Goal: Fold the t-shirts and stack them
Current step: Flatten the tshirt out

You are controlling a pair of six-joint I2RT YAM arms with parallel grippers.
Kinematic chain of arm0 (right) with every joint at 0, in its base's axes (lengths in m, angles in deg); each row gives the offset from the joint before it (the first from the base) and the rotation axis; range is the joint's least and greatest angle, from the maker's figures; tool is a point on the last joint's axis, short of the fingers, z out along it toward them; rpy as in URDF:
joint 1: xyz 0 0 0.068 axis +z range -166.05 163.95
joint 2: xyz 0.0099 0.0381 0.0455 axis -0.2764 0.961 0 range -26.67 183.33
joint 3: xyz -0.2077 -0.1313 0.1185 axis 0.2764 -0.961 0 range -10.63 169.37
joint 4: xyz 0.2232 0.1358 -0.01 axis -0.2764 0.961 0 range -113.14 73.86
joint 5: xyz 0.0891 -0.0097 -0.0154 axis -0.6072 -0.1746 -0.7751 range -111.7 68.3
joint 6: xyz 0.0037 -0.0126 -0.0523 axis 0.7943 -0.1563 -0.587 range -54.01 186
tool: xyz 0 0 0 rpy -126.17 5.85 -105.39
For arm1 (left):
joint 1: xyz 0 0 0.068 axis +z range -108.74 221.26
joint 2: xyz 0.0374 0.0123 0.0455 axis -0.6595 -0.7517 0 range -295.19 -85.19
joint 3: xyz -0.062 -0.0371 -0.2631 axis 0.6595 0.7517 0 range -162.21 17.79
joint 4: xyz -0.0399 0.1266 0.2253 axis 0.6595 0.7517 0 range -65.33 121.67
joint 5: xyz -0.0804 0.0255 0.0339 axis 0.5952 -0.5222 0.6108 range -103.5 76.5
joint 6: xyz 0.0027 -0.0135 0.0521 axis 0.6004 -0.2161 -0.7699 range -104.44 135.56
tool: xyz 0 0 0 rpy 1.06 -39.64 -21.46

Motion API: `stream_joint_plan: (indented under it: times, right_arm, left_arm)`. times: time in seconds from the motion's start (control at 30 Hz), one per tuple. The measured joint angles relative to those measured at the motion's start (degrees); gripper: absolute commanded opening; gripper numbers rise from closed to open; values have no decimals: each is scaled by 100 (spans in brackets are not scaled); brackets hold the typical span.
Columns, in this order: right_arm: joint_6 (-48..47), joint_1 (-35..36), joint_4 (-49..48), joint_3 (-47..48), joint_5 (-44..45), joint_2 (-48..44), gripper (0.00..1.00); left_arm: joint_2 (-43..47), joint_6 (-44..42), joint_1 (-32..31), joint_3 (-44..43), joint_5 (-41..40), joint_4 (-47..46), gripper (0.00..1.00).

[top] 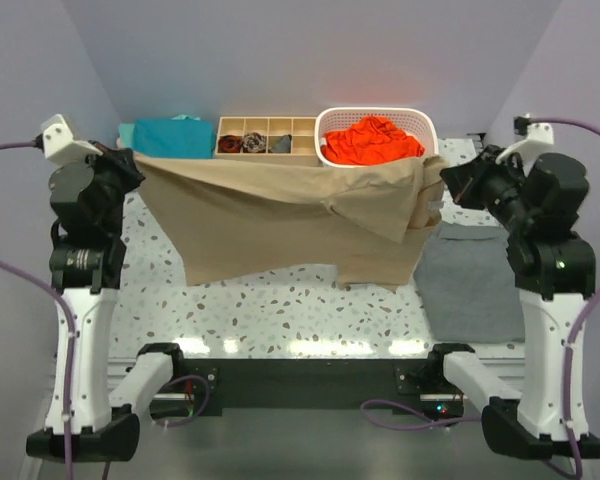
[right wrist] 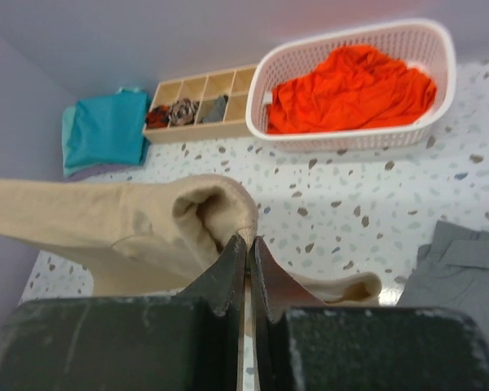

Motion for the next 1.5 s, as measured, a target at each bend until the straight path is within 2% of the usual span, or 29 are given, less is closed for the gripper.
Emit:
stream_joint_plan:
  times: [0.23,0.33,0.7,1.03,1.2,1.5]
  right_arm:
    - [-343,4,691,1331,680,-841,0]
    - [-439,4,785,1508,916,-1093,0]
    - [-549,4,1543,2288,1012,-944,0]
    - [-542,4,1845,3547,844,-1106,0]
    - [-428,4,1641,2562,581,-1368,0]
    - [-190,4,1054,212,420,-1102,0]
  left_arm:
    - [1086,-424,0,-1086,-533,490,0]
    - [1362,-597,0,-1362,-927,619,0]
    - [1300,-975,-129,-2358,-1191,1572,0]
    - [1338,-1032,-1056,-3746,-1563,2179,0]
    - [1379,-962,-1296,-3414,-1801,2378,0]
    - [949,-817,-1325,-1687,-1799,2267,0]
